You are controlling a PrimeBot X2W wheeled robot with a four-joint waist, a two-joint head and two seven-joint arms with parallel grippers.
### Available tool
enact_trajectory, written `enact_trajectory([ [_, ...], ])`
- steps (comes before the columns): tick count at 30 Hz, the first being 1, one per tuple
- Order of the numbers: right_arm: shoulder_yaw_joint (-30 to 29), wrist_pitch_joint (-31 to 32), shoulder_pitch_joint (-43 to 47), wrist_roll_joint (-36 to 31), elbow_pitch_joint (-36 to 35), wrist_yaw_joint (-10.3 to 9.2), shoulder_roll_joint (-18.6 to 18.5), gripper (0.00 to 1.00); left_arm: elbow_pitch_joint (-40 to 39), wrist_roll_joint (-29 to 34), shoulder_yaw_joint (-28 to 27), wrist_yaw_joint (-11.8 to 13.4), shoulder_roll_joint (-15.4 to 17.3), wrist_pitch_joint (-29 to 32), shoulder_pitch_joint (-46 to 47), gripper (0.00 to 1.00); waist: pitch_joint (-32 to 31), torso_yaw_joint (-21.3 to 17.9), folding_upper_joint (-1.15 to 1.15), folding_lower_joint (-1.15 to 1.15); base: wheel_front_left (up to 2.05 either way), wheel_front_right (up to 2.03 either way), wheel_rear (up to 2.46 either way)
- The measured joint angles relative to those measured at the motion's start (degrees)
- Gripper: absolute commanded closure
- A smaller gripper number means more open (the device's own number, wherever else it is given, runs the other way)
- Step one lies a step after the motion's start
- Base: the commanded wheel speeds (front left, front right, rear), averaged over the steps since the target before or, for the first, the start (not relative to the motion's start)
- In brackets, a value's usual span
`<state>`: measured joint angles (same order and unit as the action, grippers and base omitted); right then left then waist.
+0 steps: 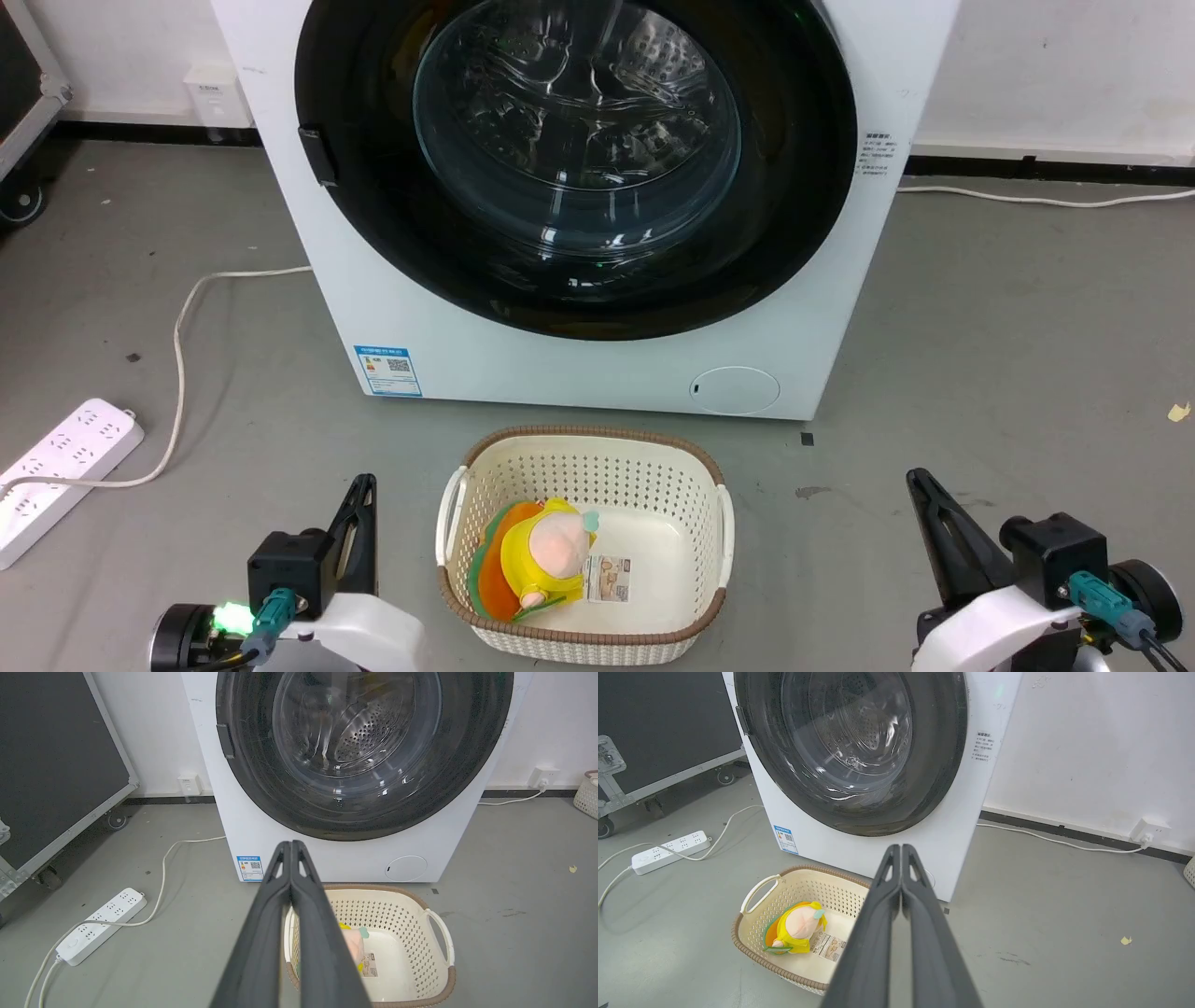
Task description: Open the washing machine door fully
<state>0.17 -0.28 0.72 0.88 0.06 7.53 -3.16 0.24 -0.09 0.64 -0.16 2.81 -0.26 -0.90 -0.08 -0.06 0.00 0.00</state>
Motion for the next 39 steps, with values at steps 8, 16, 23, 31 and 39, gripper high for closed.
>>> enact_trajectory([
  [8,0.01,0.0,0.01,0.0,0.0,0.0,0.0,1.0,0.01,0.0,-0.02,0.0,0.0,0.0,0.0,1.0,0.01,0.01,0.0,0.0,0.0,0.0,0.0],
  [16,0.04,-0.09,0.01,0.2,0.04,0.0,0.0,0.0,0.01,0.0,0.38,0.0,0.0,-0.19,-0.01,0.0,-0.06,-0.03,0.0,0.0,0.0,0.0,0.0],
  [23,0.03,-1.0,0.01,0.66,0.12,0.0,0.0,0.0,0.01,0.02,1.04,0.26,0.03,-1.13,-0.02,0.0,-0.06,-0.12,0.0,0.0,0.0,0.0,0.0],
  [31,0.27,-2.07,-0.07,1.26,0.11,0.0,-0.21,0.0,-0.08,0.1,2.16,1.07,0.15,-2.09,-0.01,0.0,0.72,-0.2,0.0,0.0,0.0,0.0,0.0],
  [39,0.44,-2.14,-3.61,4.72,0.13,0.0,-0.99,0.0,-0.68,0.51,3.09,1.76,0.51,-2.93,0.73,0.0,3.04,-0.2,0.0,0.0,0.0,0.0,0.0],
])
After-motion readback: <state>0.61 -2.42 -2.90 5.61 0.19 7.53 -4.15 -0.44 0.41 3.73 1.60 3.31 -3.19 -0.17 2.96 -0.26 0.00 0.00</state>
